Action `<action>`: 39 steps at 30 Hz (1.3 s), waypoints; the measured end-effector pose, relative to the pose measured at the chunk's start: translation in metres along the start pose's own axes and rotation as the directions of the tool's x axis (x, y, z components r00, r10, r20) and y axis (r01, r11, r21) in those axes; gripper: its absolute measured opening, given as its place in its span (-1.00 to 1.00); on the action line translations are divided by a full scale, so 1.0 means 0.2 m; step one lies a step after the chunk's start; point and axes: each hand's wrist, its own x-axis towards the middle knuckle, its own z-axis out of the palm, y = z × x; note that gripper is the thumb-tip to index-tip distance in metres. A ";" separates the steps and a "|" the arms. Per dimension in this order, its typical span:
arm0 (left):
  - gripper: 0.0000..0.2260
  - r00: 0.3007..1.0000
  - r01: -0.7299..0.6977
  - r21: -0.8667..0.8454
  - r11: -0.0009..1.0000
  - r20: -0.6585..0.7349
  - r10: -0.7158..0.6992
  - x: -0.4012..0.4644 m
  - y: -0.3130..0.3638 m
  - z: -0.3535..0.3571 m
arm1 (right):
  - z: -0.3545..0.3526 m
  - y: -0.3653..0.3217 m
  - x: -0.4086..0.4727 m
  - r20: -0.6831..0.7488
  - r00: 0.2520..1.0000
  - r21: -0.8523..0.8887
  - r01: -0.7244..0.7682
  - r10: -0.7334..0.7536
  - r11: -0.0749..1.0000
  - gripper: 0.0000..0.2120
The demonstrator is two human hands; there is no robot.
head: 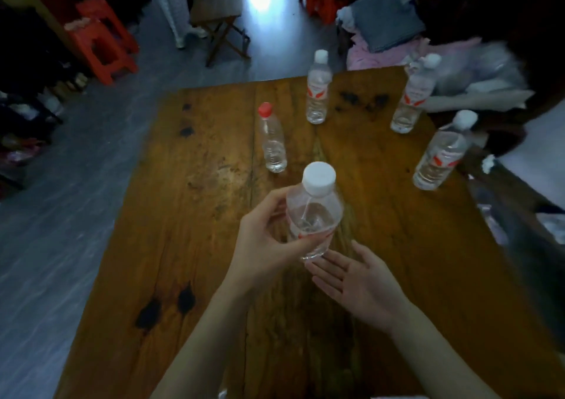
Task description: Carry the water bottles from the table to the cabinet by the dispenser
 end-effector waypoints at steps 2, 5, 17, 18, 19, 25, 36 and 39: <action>-0.44 0.997 -0.021 -0.021 1.000 0.070 0.023 0.03 0.02 0.08 | -0.07 0.00 -0.08 -0.027 0.997 0.069 0.068 -0.066 0.995 -0.43; -0.44 0.979 -0.062 -0.047 0.997 0.190 0.070 0.07 0.06 0.19 | -0.18 0.03 -0.19 -0.077 0.986 0.166 0.159 -0.148 0.973 -0.41; -0.46 0.593 -0.161 -0.235 0.959 0.753 0.284 -0.16 0.16 0.62 | -0.38 0.70 -0.74 -0.474 0.766 0.462 0.637 -0.435 0.617 -0.41; -0.46 0.544 -0.150 -0.260 0.954 0.784 0.299 -0.21 0.18 0.65 | -0.38 0.77 -0.79 -0.515 0.738 0.469 0.669 -0.437 0.576 -0.41; -0.47 0.492 -0.142 -0.282 0.949 0.812 0.315 -0.26 0.21 0.68 | -0.38 0.84 -0.83 -0.552 0.710 0.474 0.698 -0.437 0.536 -0.41; -0.47 0.183 -0.137 -0.390 0.910 0.893 0.411 -0.67 0.40 0.85 | -0.35 1.27 -1.09 -0.717 0.547 0.490 0.837 -0.433 0.245 -0.46; -0.49 -0.250 -0.054 -0.505 0.862 0.842 0.478 -1.69 0.68 0.78 | -0.23 2.30 -1.43 -0.862 0.259 0.375 0.904 -0.436 -0.205 -0.16; -0.48 -0.350 -0.054 -0.493 0.869 0.824 0.446 -2.02 0.70 0.69 | -0.19 2.62 -1.49 -0.882 0.212 0.354 0.887 -0.421 -0.295 -0.11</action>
